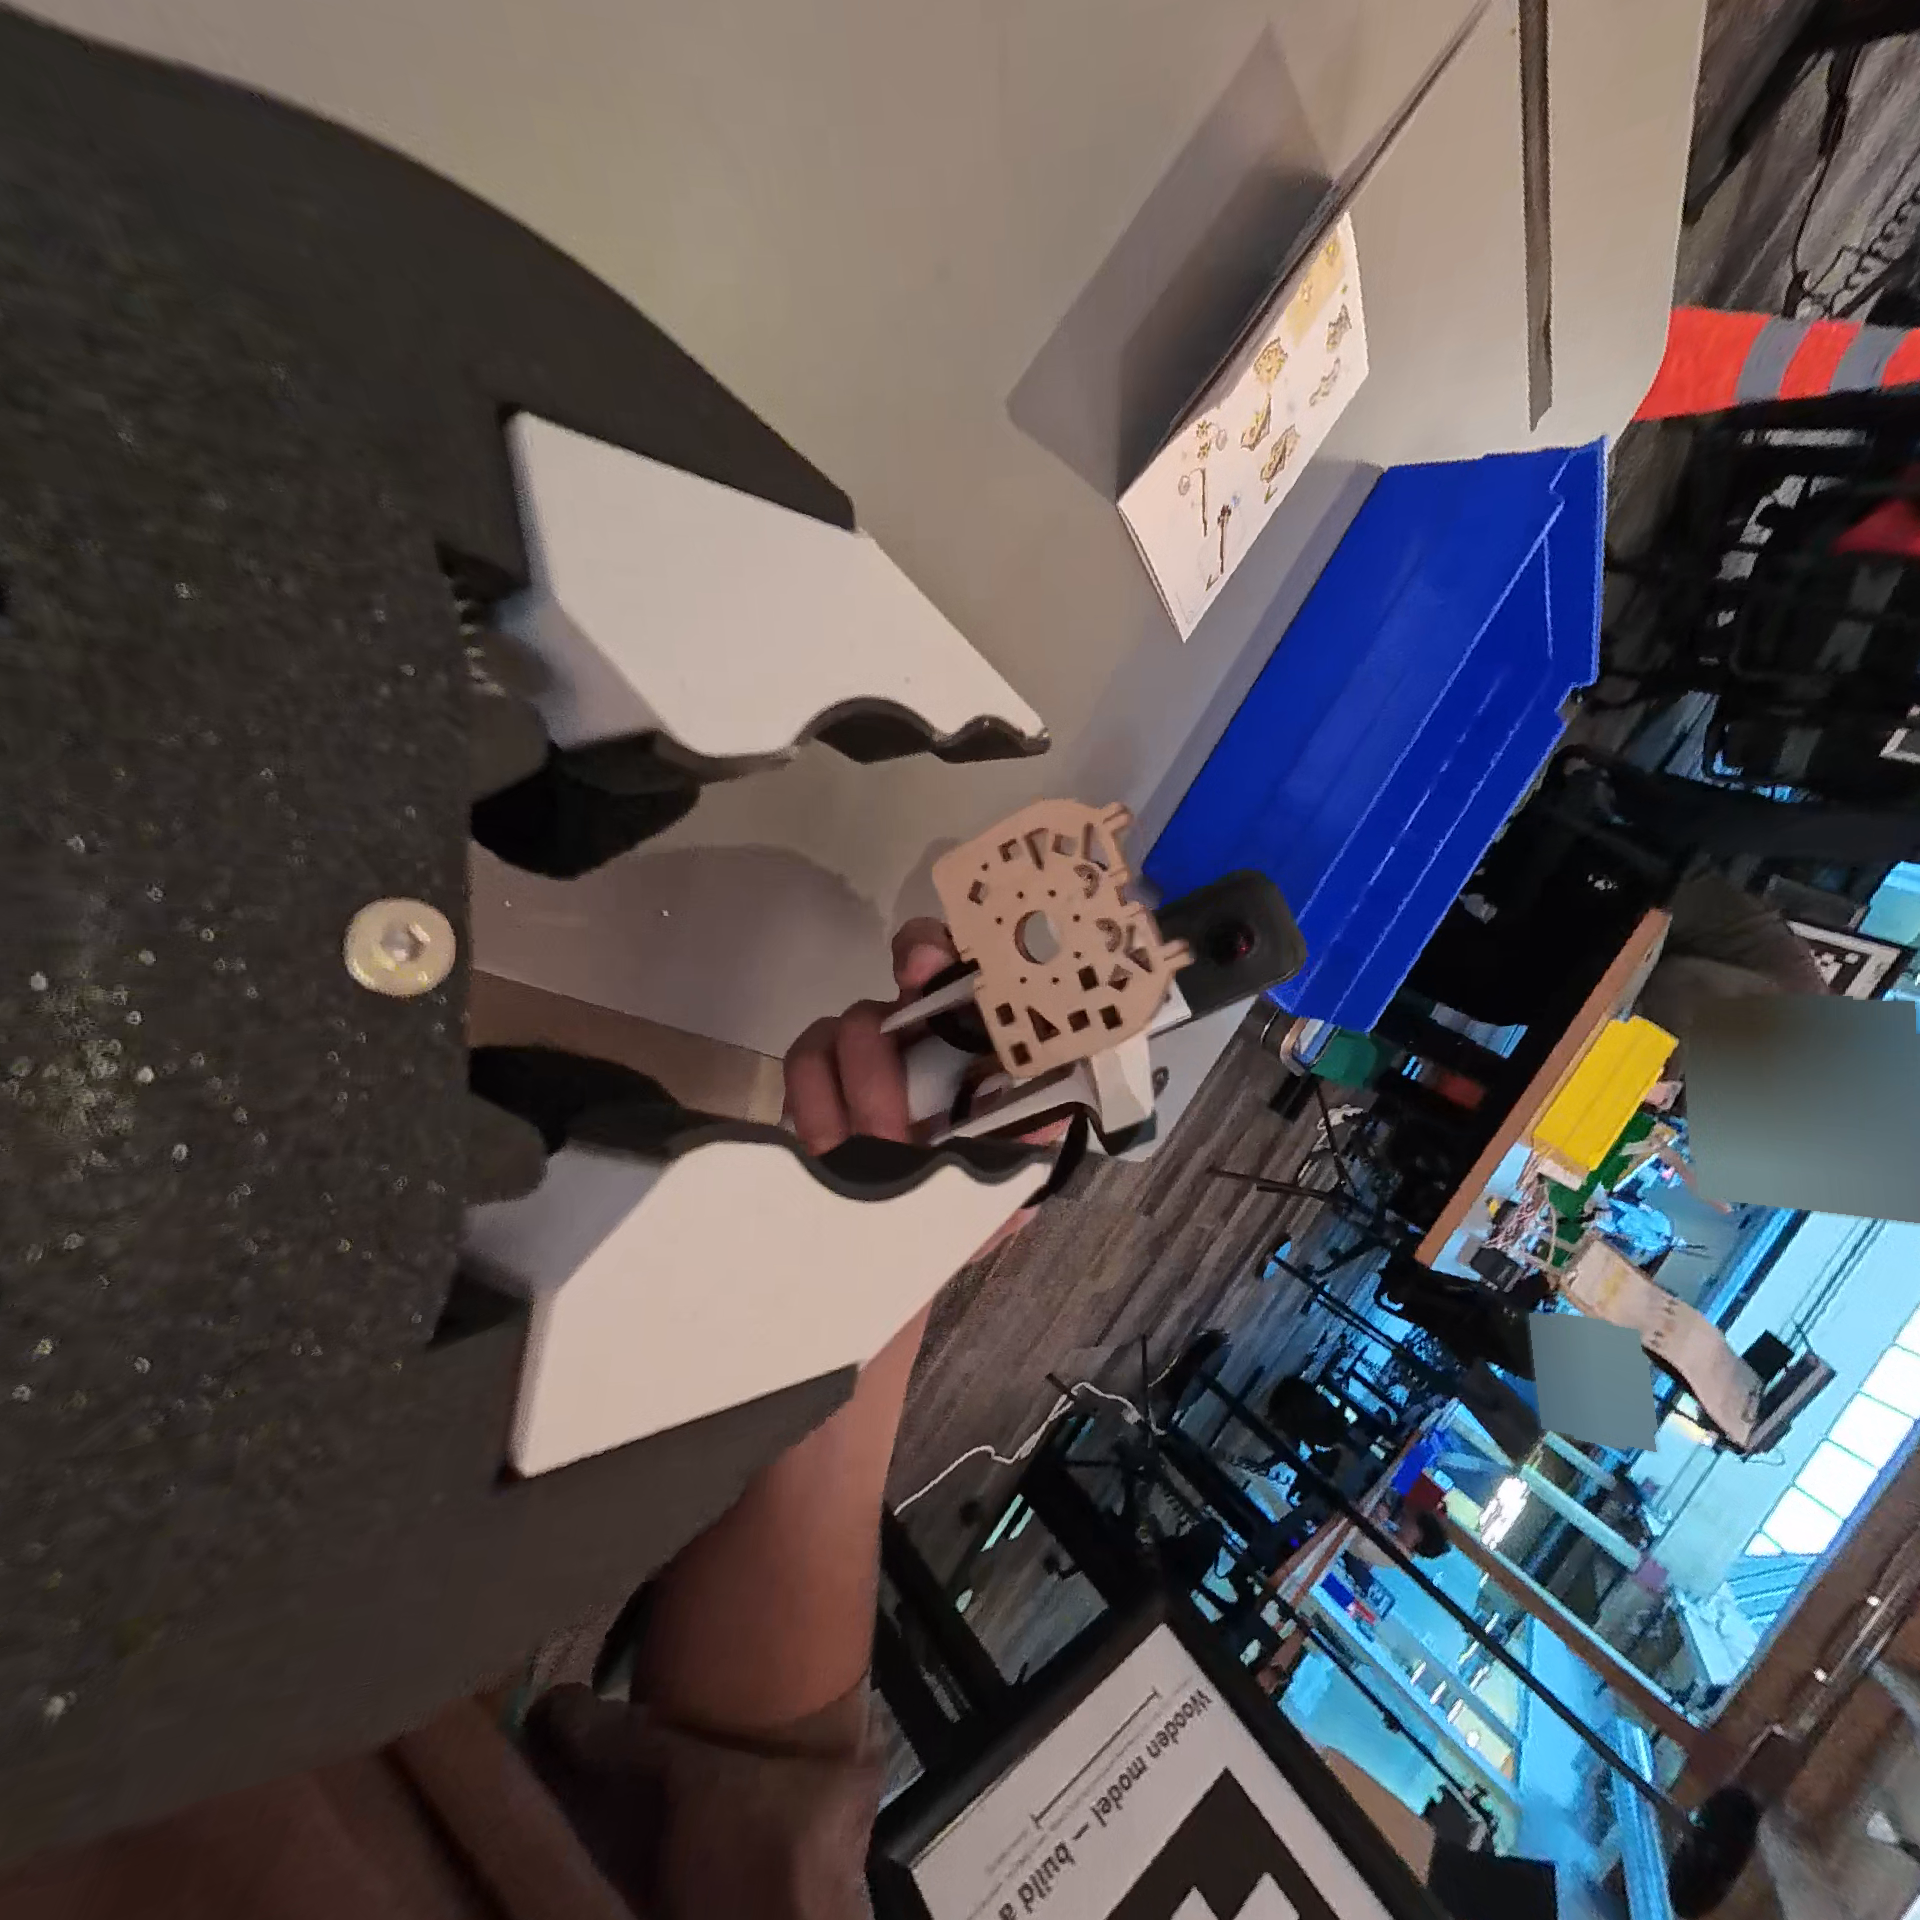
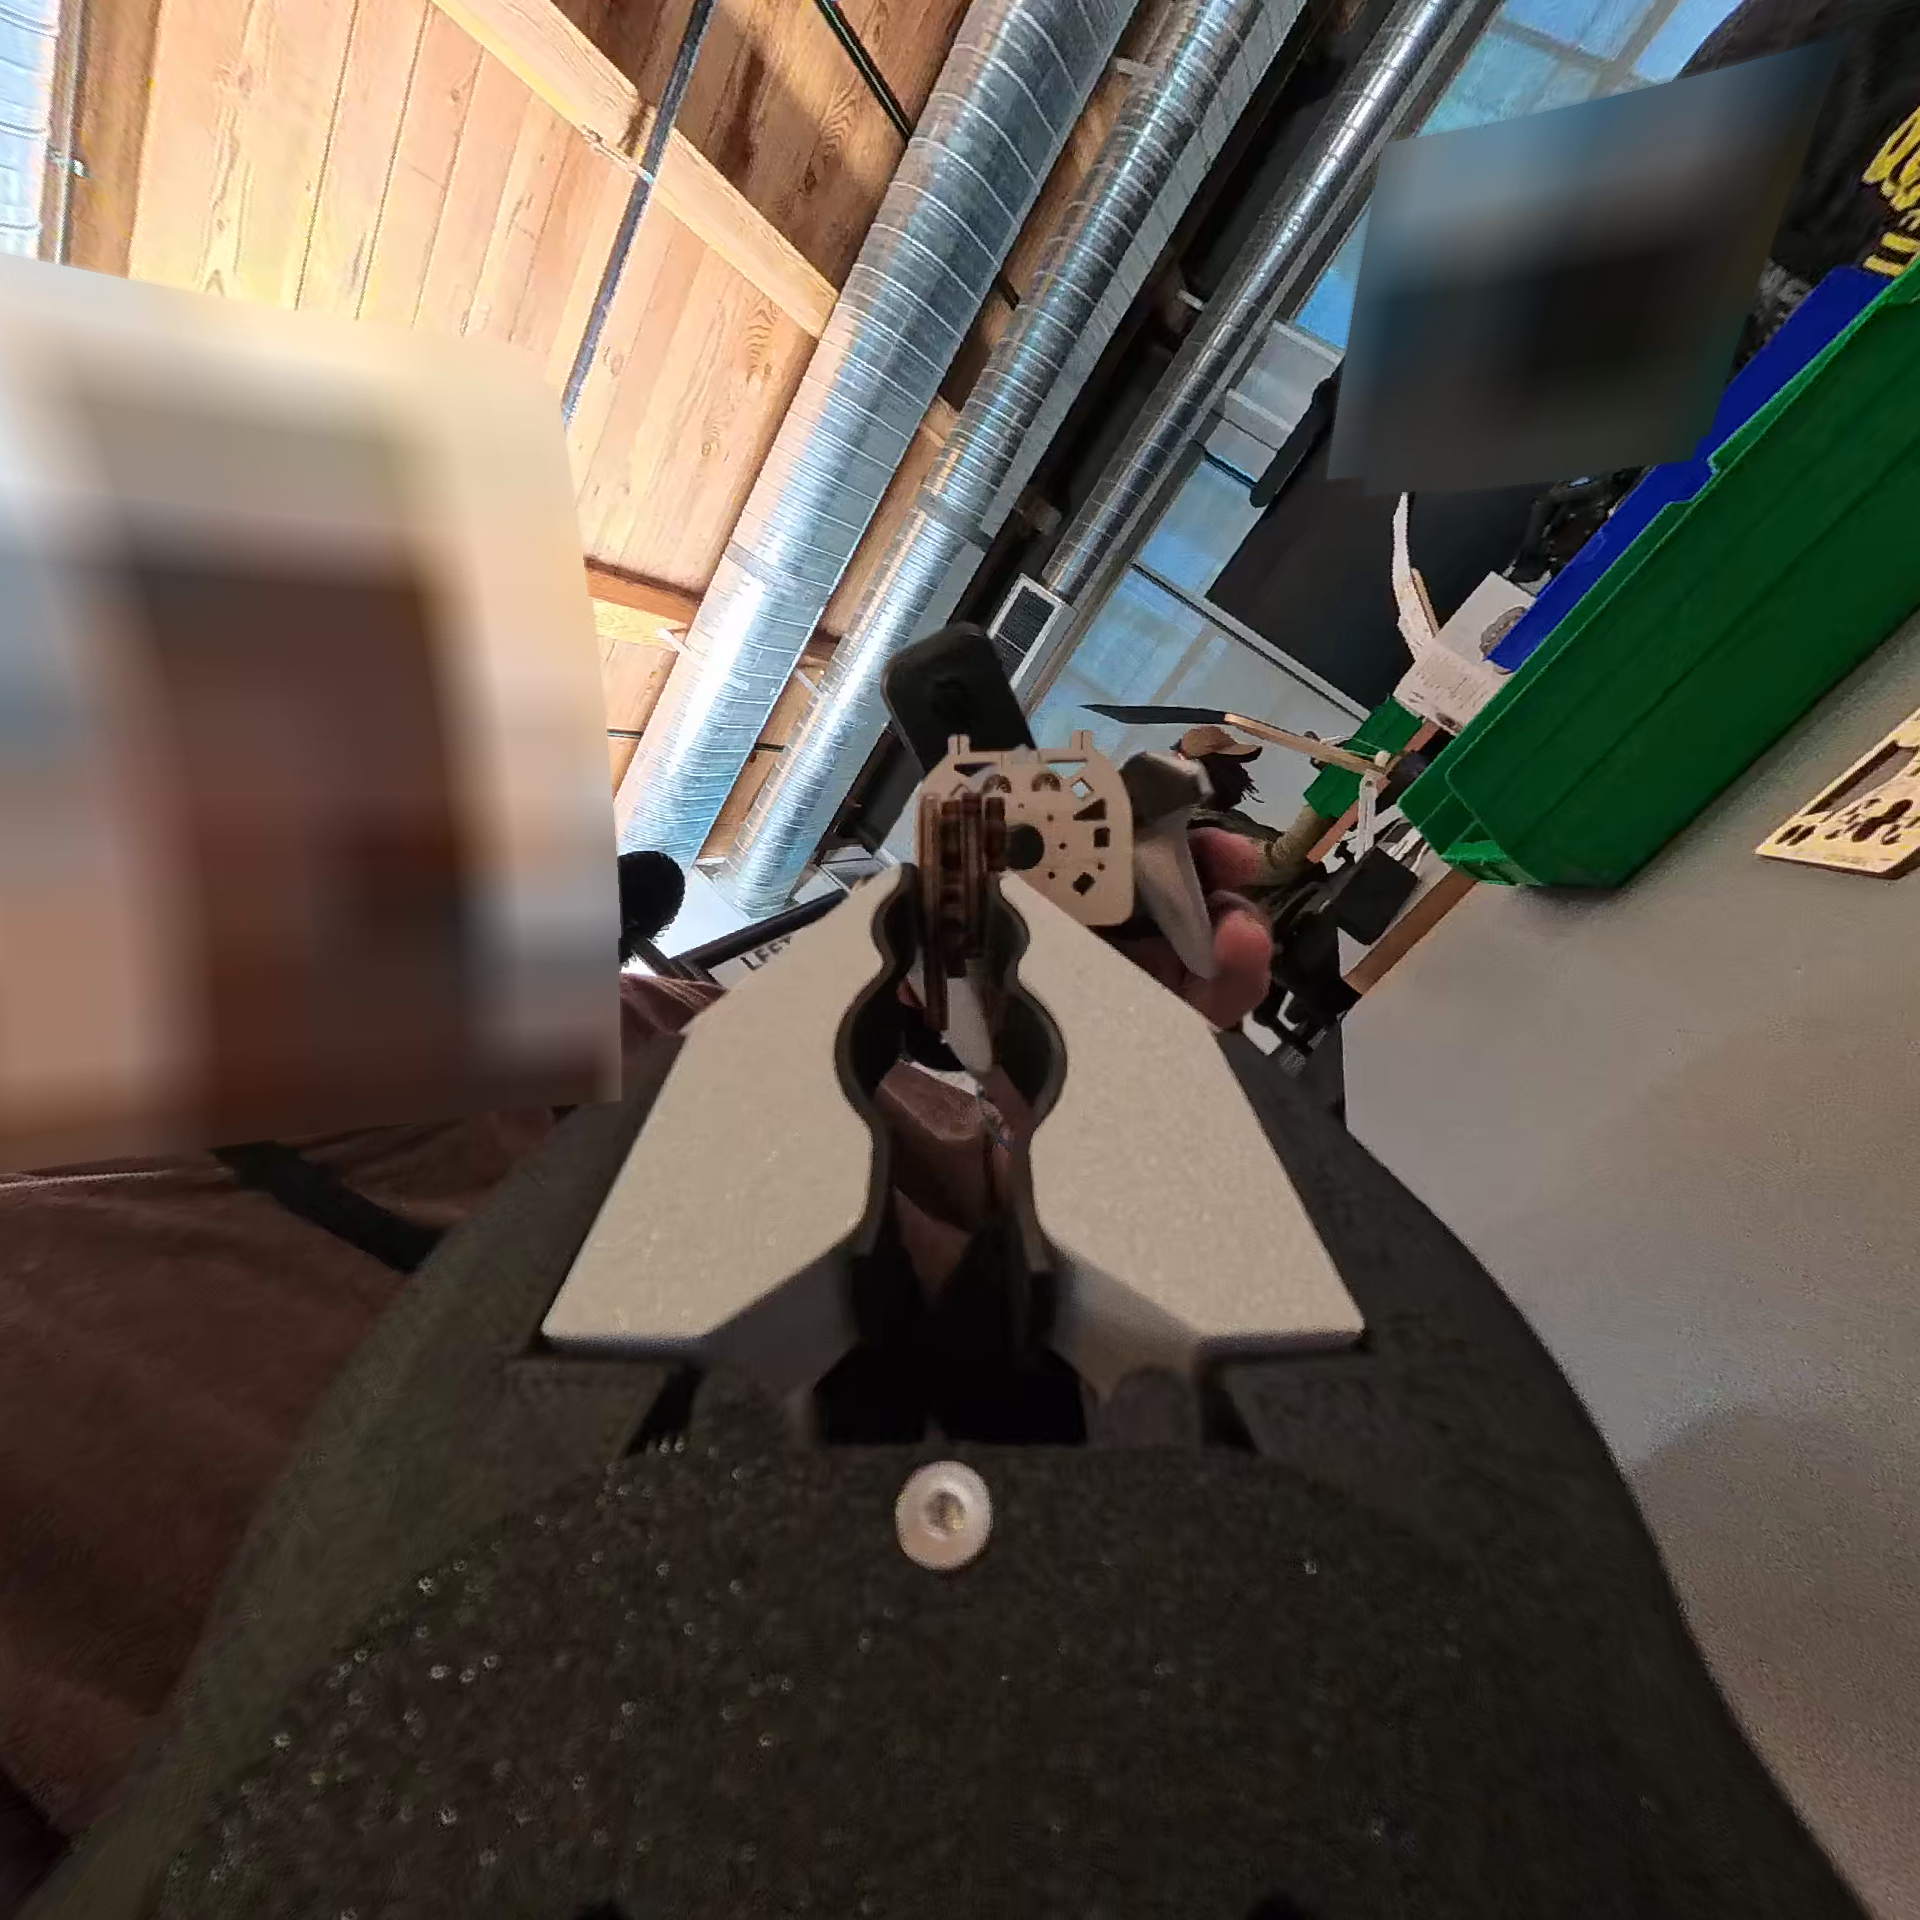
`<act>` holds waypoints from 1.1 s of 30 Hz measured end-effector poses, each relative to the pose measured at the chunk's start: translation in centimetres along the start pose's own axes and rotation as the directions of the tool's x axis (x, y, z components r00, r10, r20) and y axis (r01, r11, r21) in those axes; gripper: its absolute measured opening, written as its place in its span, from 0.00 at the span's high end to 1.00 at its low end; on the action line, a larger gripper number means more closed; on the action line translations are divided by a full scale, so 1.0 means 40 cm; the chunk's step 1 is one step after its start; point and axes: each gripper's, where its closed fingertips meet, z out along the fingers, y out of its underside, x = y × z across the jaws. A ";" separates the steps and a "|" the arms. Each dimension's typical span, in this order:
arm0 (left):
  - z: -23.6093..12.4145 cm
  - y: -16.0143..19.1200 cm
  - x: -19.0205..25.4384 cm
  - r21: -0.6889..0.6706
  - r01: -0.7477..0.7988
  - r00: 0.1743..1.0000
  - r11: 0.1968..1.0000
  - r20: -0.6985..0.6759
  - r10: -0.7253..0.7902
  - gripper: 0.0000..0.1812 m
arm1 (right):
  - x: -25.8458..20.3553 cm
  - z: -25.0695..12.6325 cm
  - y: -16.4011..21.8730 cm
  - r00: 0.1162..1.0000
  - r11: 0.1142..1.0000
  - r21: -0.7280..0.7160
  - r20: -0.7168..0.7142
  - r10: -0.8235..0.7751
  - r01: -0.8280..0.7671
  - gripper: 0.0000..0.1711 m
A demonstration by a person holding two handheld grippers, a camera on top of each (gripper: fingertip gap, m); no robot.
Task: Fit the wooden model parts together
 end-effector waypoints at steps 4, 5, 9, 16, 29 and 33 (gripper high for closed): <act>0.004 0.017 -0.009 -0.032 0.009 1.000 0.999 0.022 -0.008 0.63 | 0.003 0.007 0.007 1.000 1.000 -0.014 -0.004 -0.009 0.009 0.93; 0.004 0.019 -0.008 -0.029 0.020 1.000 0.999 0.014 -0.020 0.63 | 0.007 0.009 0.011 1.000 0.999 -0.026 -0.017 -0.018 0.018 0.93; -0.002 0.022 -0.011 -0.016 0.055 0.998 0.998 -0.001 -0.055 0.69 | 0.012 0.012 0.018 0.997 0.997 -0.055 -0.053 -0.059 0.056 0.93; -0.009 0.027 -0.011 -0.006 0.063 0.997 0.998 -0.041 -0.064 0.72 | 0.015 0.018 0.025 0.979 0.981 -0.122 -0.120 -0.163 0.149 0.93; -0.008 0.052 -0.062 -0.019 -0.065 0.995 0.998 0.069 0.066 0.72 | 0.051 -0.004 0.012 0.876 0.927 -0.243 -0.326 -0.356 0.286 0.83; -0.007 0.068 -0.103 -0.084 -0.176 0.957 0.981 0.219 0.191 0.72 | 0.088 -0.028 0.002 0.779 0.896 -0.305 -0.451 -0.435 0.323 0.77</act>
